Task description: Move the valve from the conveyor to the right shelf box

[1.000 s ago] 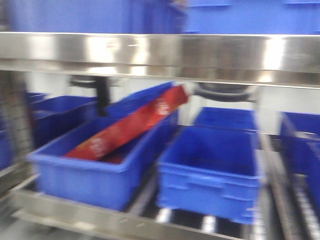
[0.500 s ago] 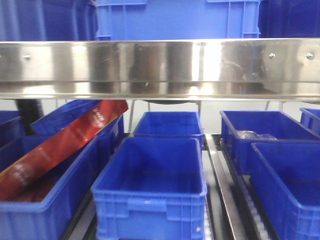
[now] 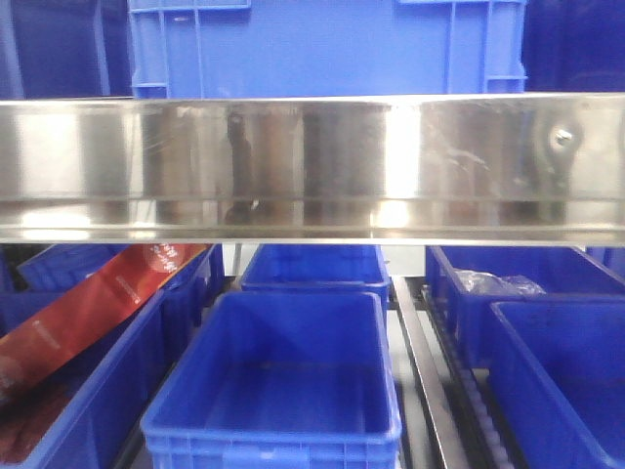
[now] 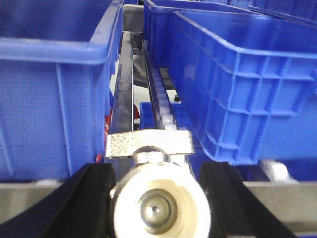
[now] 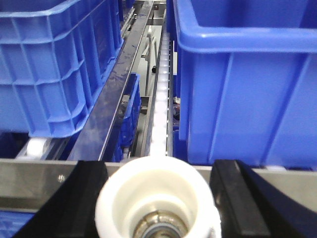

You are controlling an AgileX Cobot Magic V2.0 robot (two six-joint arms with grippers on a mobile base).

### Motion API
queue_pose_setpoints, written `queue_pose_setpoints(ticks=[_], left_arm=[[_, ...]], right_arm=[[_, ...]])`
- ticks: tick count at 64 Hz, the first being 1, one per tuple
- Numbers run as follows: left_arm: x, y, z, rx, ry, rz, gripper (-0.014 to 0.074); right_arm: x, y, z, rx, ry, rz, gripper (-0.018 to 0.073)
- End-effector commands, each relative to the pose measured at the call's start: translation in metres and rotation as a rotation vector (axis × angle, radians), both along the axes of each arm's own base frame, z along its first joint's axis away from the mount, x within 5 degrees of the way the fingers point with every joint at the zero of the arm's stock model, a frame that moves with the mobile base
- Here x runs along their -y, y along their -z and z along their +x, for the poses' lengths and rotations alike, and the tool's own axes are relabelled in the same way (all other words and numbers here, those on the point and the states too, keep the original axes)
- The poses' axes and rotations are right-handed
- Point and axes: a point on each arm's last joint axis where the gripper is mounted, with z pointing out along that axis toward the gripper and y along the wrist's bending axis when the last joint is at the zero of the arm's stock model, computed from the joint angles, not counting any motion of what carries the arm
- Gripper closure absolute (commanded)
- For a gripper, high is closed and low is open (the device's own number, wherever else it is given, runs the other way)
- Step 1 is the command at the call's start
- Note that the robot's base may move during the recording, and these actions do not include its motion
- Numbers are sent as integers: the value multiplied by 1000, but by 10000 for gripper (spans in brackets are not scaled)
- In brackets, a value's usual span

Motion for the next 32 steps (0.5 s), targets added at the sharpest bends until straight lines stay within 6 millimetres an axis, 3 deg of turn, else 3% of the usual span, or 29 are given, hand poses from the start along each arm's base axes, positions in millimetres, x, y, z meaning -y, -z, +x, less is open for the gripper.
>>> queue_pose_setpoints(ticks=[1,32], left_arm=[[0,-8,-1,72,5,-14,707],[0,-8,-1,72,5,-14,707]], right_arm=[[1,-10,0,91,11,-18,721],[1,-10,0,91,11,-18,721]])
